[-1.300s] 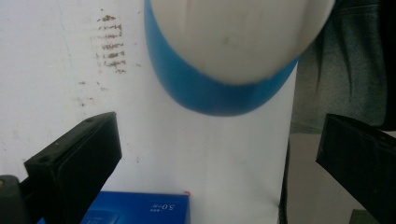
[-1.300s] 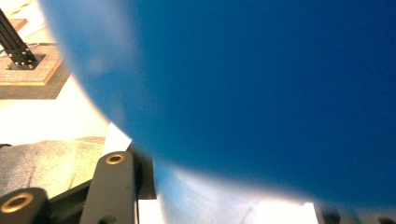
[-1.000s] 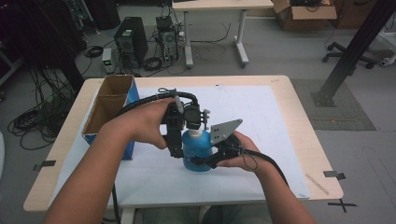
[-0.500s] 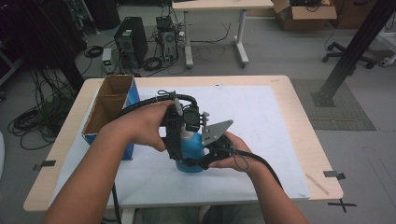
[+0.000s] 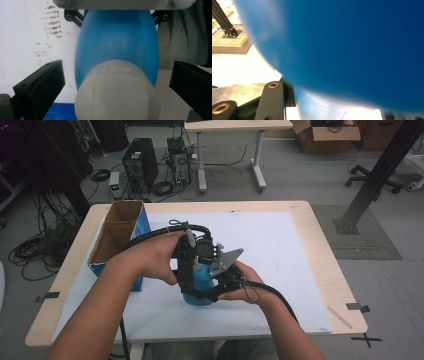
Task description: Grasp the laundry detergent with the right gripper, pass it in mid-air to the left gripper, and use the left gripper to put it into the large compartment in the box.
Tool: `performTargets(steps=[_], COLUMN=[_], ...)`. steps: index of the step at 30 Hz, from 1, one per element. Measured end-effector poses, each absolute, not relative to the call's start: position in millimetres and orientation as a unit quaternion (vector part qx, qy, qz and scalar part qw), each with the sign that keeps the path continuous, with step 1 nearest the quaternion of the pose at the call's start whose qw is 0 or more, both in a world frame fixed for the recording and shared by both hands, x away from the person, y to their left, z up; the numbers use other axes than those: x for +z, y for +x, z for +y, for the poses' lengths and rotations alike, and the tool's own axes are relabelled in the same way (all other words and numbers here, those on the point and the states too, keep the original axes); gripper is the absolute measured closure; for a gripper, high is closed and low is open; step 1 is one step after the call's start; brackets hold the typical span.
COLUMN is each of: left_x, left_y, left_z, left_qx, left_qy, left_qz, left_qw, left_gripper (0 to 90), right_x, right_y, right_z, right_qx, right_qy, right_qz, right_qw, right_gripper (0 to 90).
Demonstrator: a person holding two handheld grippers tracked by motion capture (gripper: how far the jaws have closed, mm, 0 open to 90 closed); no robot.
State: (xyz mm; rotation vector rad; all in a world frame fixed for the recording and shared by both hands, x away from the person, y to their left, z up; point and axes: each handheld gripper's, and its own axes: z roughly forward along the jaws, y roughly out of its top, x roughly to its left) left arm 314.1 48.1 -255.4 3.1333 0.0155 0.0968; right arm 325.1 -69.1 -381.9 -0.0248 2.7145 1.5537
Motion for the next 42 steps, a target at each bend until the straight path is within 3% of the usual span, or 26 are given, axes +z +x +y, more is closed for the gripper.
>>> performTargets(steps=[19,42], left_x=[-258.9,-259.3], left_y=[313.0,313.1], left_z=[48.7,49.8], left_qx=[0.046,0.048], left_qy=[0.999,0.999], left_qz=[0.0,-0.007], left_qw=[0.0,0.005], left_gripper=[5.4,19.6], right_x=[-381.8,-381.8], right_y=[324.3,323.1], right_z=[-66.1,-64.4], right_qx=[0.499,0.499], right_qy=[-0.005,-0.004], right_qz=[0.867,0.866], right_qw=[0.005,0.006], right_gripper=[44.9,44.8])
